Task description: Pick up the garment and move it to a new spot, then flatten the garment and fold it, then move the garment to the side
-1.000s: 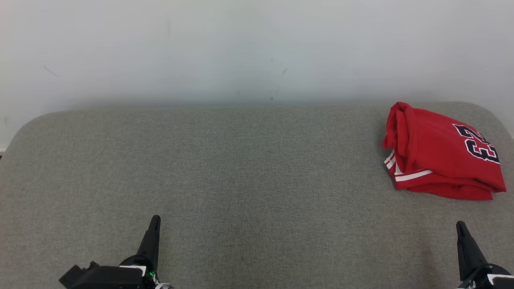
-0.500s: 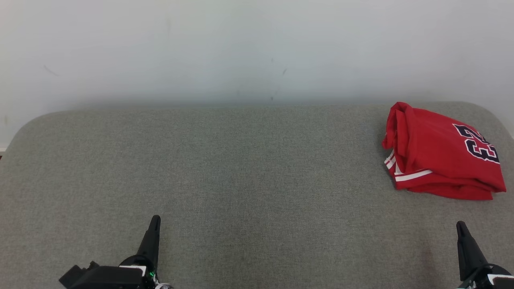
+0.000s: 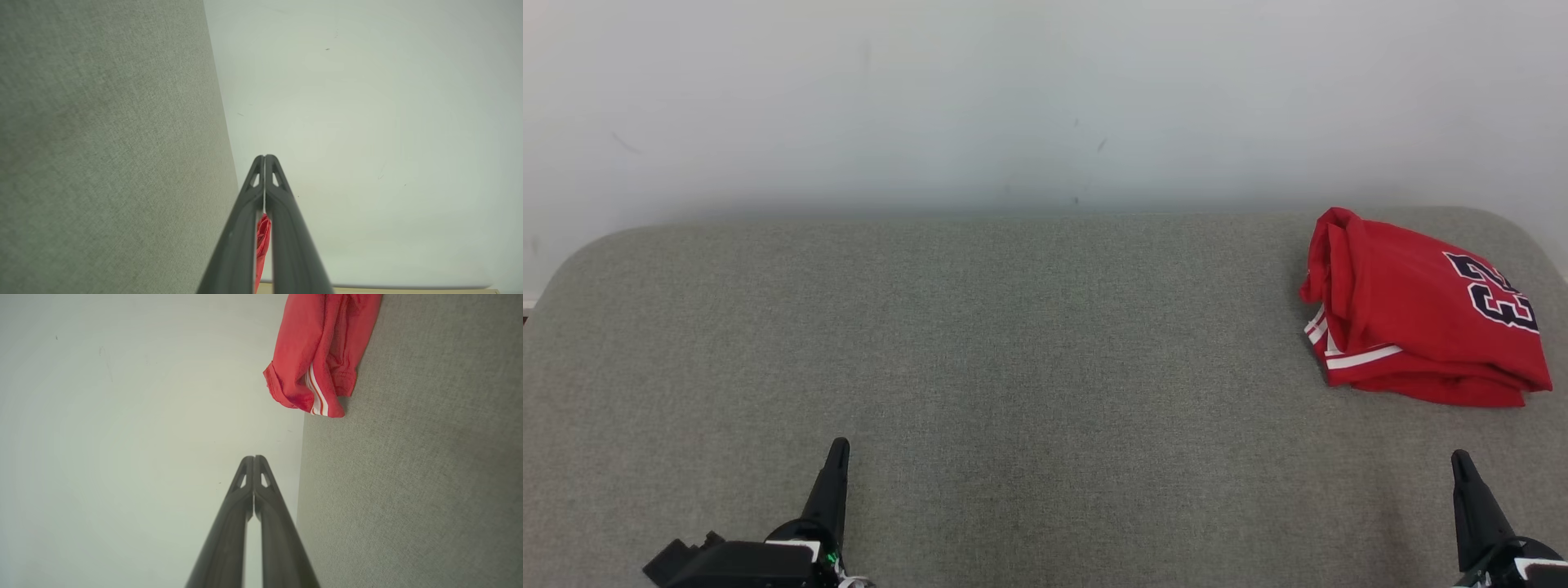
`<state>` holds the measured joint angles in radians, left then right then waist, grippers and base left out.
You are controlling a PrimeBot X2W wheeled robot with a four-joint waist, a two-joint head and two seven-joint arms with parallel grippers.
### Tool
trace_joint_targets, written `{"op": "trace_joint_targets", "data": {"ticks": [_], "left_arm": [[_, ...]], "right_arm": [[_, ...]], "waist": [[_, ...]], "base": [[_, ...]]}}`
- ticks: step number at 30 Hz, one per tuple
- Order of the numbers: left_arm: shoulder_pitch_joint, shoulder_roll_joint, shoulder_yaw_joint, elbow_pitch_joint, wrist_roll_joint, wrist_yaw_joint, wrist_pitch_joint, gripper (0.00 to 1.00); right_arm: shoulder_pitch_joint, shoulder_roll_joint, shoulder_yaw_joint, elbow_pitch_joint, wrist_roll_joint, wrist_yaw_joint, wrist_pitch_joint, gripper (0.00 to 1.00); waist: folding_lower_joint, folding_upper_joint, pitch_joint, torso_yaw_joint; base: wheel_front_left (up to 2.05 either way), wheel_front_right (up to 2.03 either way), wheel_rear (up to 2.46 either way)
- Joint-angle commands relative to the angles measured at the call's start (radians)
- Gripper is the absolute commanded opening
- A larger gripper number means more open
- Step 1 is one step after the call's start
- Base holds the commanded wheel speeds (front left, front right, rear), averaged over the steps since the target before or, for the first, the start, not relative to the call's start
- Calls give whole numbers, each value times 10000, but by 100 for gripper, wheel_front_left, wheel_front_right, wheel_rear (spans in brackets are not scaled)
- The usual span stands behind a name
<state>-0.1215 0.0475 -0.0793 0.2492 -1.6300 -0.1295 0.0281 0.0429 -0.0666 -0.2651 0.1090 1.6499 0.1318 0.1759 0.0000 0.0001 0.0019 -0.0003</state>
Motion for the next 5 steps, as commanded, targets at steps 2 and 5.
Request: {"op": "trace_joint_targets", "data": {"ticks": [2, 5], "left_arm": [[-25, 52, 12, 16, -84, -26, 3, 0], [-25, 52, 12, 16, -84, -26, 3, 0]], "right_arm": [[-46, 37, -27, -31, -37, -21, 36, 0], [-47, 41, -33, -30, -32, -21, 43, 0]], "waist": [[0, -1, 0, 0], [0, -1, 0, 0]], "base": [[0, 0, 0], [0, 0, 0]]}}
